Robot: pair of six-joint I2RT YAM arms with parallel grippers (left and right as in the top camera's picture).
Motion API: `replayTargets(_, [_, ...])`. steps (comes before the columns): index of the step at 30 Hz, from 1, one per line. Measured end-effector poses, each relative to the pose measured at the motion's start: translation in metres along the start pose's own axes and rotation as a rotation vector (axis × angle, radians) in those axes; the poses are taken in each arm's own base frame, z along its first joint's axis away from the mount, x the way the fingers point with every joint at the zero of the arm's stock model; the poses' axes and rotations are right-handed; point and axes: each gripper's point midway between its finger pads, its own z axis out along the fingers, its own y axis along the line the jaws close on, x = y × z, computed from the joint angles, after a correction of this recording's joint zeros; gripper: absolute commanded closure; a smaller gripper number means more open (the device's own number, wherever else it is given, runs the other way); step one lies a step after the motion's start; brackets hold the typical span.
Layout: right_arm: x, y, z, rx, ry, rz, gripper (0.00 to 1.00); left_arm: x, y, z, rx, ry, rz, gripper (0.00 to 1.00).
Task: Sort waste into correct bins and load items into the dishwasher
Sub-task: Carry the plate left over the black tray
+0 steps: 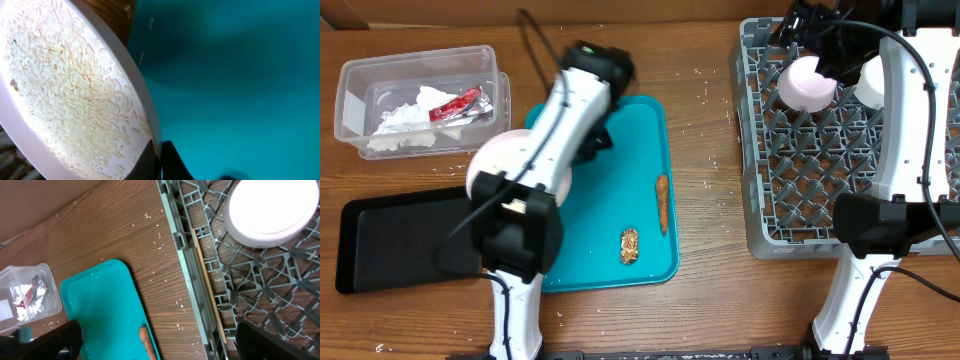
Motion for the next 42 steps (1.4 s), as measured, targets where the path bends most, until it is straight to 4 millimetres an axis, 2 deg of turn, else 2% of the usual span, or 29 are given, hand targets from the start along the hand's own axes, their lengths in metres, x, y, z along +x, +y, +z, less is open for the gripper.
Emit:
replayTargets(5, [0.0,0.0,0.0,0.0,0.0,0.0,0.0,-0.023,0.027,0.01,0.075,0.09,-0.116,0.96])
replayTargets(7, [0.0,0.0,0.0,0.0,0.0,0.001,0.0,-0.034,0.046,0.02,0.098,0.141,-0.186,0.96])
replayTargets(20, [0.0,0.0,0.0,0.0,0.0,0.001,0.0,-0.062,0.118,0.053,0.162,0.257,-0.326,0.96])
replayTargets(32, [0.0,0.0,0.0,0.0,0.0,0.001,0.0,-0.067,0.145,0.065,0.31,0.344,-0.382,0.96])
replayTargets(42, [0.0,0.0,0.0,0.0,0.0,0.001,0.0,-0.083,0.166,0.064,0.536,0.342,-0.43,0.96])
